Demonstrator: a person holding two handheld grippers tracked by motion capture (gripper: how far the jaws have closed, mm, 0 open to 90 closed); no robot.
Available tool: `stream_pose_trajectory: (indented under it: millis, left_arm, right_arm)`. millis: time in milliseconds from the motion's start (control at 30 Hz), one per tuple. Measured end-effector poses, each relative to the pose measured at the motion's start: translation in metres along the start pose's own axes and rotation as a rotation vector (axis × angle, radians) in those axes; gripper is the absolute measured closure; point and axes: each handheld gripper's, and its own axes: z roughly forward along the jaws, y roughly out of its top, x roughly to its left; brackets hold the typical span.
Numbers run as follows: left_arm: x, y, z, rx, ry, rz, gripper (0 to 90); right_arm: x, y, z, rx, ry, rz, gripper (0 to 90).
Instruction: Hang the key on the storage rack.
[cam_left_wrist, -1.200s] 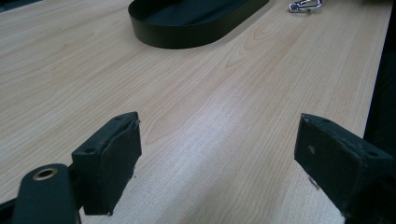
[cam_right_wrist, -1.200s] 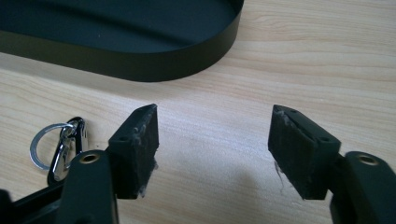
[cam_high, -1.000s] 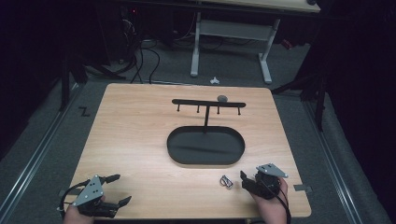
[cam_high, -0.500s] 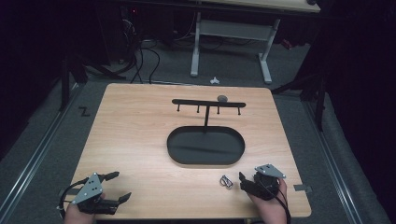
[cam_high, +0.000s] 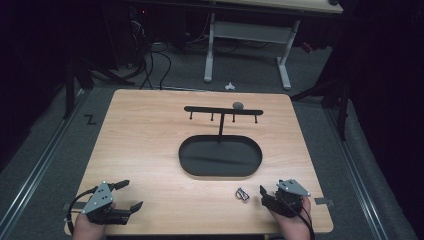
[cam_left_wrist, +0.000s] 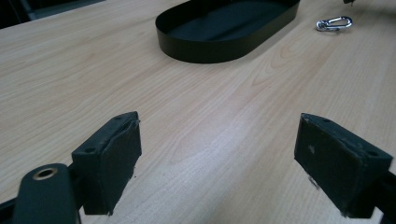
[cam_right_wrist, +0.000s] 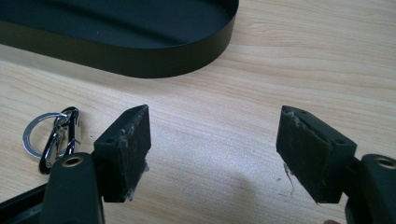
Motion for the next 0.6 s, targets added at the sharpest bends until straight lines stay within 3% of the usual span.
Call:
stream_pose_trajectory:
  millis: [200, 333, 533, 600]
  left_arm:
    - [0.007, 0.000, 0.003, -0.019, 0.035, -0.030, 15.2]
    - [0.007, 0.001, 0.002, -0.031, 0.046, -0.029, 15.3]
    - [0.009, 0.002, 0.003, -0.045, 0.042, -0.041, 15.2]
    - [0.010, 0.003, 0.003, -0.055, 0.045, -0.046, 15.2]
  right_arm:
    - [-0.005, 0.002, 0.001, 0.013, 0.022, 0.057, 25.5]
    - [-0.009, 0.007, 0.000, 0.032, 0.021, 0.043, 24.4]
    - [-0.012, 0.007, 0.004, 0.116, 0.045, 0.063, 24.6]
    - [-0.012, 0.008, 0.006, 0.136, 0.032, 0.057, 24.5]
